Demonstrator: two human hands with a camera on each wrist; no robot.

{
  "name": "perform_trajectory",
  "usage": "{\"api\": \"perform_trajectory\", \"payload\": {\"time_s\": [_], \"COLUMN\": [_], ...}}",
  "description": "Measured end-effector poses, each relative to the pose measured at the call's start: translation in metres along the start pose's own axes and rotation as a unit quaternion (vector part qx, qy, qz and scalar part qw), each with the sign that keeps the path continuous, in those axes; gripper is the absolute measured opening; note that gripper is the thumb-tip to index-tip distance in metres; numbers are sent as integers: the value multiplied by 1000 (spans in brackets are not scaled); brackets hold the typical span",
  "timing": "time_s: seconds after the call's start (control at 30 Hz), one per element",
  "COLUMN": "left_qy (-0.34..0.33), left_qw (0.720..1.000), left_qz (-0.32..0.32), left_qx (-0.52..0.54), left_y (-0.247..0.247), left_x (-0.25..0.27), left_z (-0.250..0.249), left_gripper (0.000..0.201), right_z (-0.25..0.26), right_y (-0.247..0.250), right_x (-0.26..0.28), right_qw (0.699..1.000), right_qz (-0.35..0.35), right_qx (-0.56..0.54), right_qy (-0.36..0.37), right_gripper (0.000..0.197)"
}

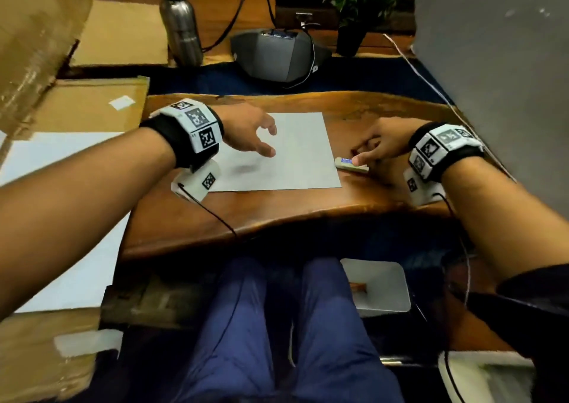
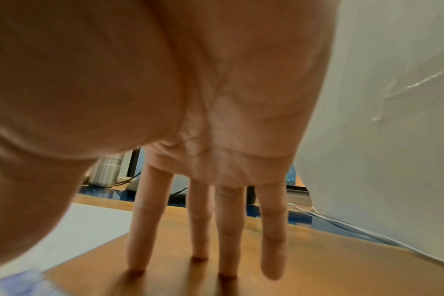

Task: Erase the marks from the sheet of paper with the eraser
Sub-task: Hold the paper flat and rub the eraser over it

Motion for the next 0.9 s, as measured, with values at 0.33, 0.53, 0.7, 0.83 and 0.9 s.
{"api": "perform_trajectory", "payload": {"time_s": [0.33, 0.53, 0.7, 0.83, 0.9], "left_qy": [2, -17, -35, -32, -29], "left_qw": [1000, 999, 999, 999, 998], "left_qz": [-10, 21, 39, 35, 40], "left_qx": [24, 18, -9, -20, -29], "left_y": [-3, -32, -42, -43, -44], "left_x": [-23, -47, -51, -46, -44], "left_z": [-40, -48, -47, -46, -48], "left_gripper": [67, 82, 90, 93, 92], "right_z": [-3, 20, 29, 39, 38], "right_y": [-6, 7, -7, -4, 0], "right_x": [2, -17, -21, -16, -16], "right_qw": [988, 989, 995, 995, 996], "right_qz": [-125, -136, -93, -94, -83], "right_qx": [-78, -48, -31, 28, 18], "right_qy": [-36, 27, 22, 32, 19], "right_gripper": [22, 14, 27, 23, 25]}}
Point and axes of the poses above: each hand's wrist, its own x-axis away from the middle knuckle, its own y-axis out of the back of the hand, z = x × y, the point moved 10 cm from there along -x, towards the middle knuckle, and after that the axes turned 3 degrees about -z, right-handed, at the moved point
